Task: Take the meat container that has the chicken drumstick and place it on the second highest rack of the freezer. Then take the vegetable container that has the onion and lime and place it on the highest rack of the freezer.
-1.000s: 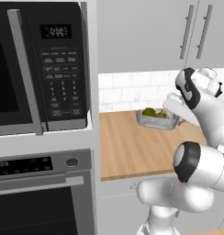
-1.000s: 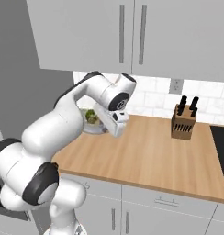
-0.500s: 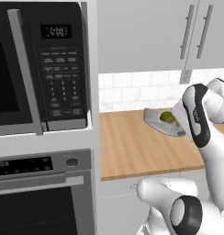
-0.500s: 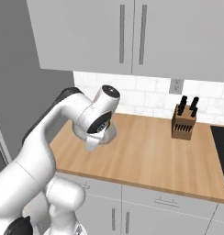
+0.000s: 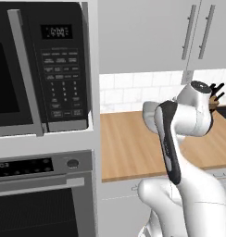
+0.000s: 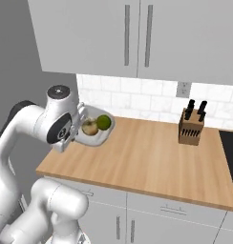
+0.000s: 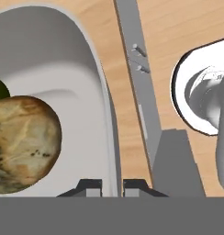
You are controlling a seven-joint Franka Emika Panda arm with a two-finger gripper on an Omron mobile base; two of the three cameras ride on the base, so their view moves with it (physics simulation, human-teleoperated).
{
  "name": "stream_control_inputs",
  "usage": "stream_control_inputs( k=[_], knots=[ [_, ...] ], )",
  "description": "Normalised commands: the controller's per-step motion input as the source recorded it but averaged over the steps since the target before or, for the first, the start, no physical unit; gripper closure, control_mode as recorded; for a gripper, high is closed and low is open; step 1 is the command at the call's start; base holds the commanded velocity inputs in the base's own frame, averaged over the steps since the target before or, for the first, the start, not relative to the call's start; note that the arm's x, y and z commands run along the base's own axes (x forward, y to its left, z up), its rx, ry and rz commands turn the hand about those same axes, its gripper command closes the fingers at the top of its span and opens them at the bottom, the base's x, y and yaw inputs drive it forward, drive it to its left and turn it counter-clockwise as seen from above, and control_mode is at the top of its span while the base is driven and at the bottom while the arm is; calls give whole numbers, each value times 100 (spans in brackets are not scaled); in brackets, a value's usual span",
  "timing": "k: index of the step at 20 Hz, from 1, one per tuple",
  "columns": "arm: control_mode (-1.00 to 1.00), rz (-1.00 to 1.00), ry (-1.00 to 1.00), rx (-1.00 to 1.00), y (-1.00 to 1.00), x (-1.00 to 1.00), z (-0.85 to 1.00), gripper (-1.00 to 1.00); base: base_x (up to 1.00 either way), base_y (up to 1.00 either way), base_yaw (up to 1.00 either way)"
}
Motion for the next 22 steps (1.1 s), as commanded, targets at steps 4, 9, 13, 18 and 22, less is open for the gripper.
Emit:
stream_control_inputs(
  k=[4,9,13,18,22],
  knots=[
    [-100,-20,5,-16,24,0,48,100,0,0,0],
    [-100,-3,7,-4,-12,-10,31,100,0,0,0],
    [-100,11,1,-1,-12,-38,2,100,0,0,0],
    [-100,23,-1,-3,-24,-30,-9,100,0,0,0],
    [-100,19,0,-3,-16,0,-4,100,0,0,0]
  ],
)
